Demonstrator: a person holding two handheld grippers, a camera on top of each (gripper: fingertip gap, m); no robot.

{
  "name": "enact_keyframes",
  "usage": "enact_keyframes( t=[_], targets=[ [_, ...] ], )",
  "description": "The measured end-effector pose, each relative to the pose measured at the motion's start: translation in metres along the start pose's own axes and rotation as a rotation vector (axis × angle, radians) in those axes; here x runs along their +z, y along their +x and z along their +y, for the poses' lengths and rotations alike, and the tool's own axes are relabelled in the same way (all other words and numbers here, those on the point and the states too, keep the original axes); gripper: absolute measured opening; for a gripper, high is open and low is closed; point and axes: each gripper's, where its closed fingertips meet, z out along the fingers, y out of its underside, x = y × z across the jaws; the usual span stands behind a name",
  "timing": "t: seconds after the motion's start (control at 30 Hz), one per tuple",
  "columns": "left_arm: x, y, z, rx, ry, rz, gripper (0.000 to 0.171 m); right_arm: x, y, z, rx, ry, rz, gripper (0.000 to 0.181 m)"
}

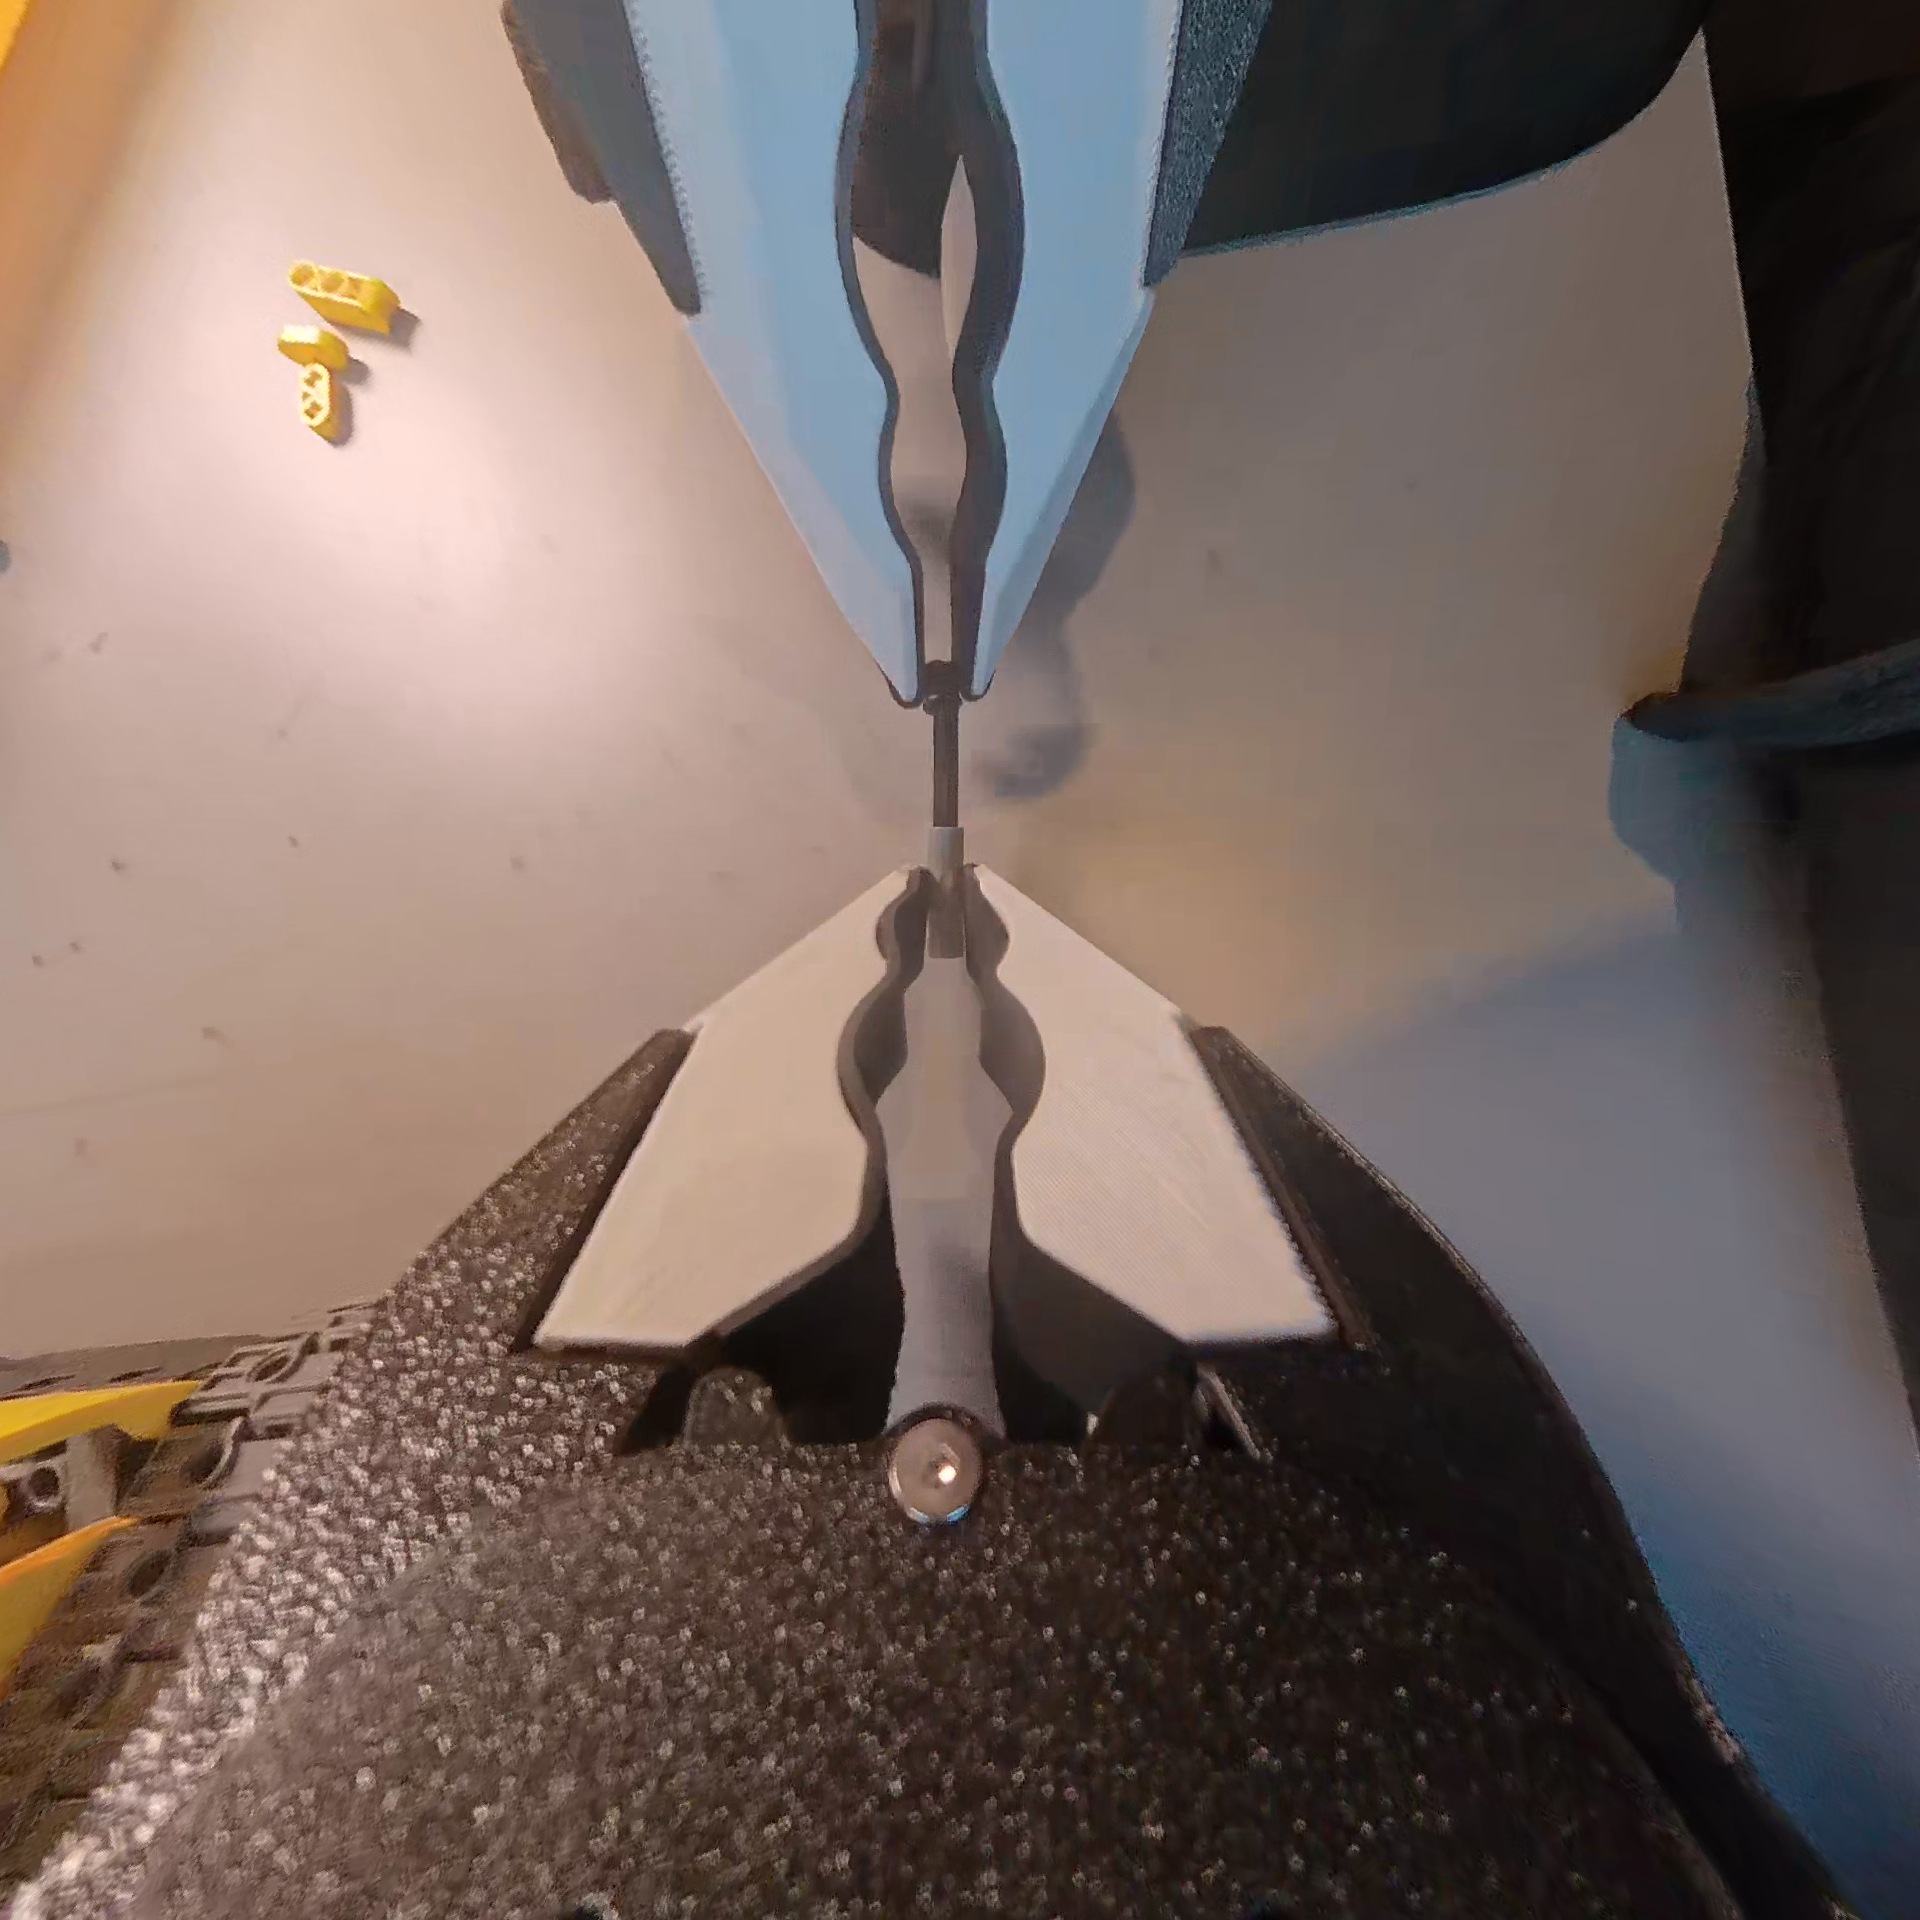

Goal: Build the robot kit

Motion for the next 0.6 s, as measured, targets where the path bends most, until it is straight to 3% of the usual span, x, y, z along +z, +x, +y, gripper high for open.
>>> enact_keyframes(
  t=[0.37, 0.6],
  targets=[
    [0.0036, 0.0032, 0.0035, -0.157, -0.031, 0.079, 0.005, 0.0057, -0.0008, 0.0049, -0.016, -0.092, 0.027, 0.006],
    [0.0028, 0.0048, 0.0027, -0.265, -0.081, 0.213, 0.005, 0.0037, 0.0014, 0.0024, -0.118, -0.14, 0.101, 0.006]
  ],
)
